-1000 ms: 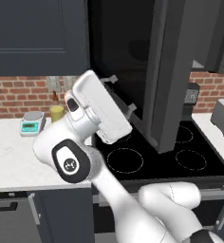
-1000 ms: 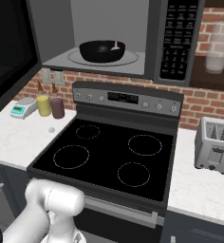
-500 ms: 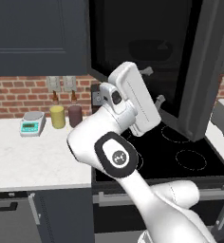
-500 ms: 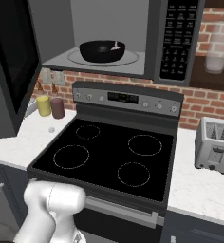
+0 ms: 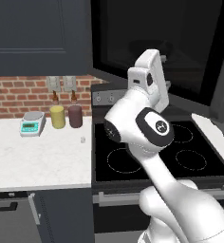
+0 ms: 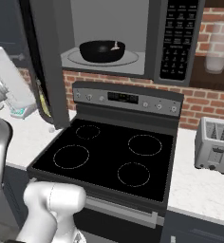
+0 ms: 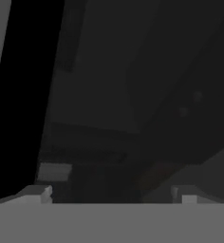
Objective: Pick the garlic from the sink and place it in the bowl. Then pick the bowl and place it in the microwave. Then close the microwave door and press the start button.
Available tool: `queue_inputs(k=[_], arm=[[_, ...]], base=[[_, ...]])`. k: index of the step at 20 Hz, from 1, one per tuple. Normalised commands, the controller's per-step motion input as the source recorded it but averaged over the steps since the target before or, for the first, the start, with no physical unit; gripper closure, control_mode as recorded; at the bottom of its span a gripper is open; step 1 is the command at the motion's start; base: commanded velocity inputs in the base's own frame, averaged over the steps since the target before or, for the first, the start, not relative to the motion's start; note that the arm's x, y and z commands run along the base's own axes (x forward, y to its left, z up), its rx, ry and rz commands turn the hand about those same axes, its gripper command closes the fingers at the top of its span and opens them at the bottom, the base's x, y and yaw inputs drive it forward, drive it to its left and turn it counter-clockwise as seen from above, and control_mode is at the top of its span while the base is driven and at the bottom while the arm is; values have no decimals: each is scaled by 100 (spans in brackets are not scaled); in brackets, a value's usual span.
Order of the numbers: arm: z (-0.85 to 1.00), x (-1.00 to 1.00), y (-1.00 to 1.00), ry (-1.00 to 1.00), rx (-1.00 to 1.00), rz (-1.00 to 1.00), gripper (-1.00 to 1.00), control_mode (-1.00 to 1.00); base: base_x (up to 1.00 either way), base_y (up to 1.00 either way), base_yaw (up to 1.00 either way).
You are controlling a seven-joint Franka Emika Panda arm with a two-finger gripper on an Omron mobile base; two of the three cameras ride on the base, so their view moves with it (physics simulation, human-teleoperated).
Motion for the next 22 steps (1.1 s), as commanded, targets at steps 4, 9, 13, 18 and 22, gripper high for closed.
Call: queue_inputs(k=[4,9,13,18,22], arm=[[0,99,-39,0,13,35,-100,-100],[0,83,-44,0,12,40,-100,-100],[0,67,-50,0,12,44,-100,-100],[0,83,-33,3,10,35,-100,-100],[2,89,-25,11,3,23,-100,-100]], base=[[0,0,0],[0,0,0],[0,0,0],[0,0,0],[0,0,0]])
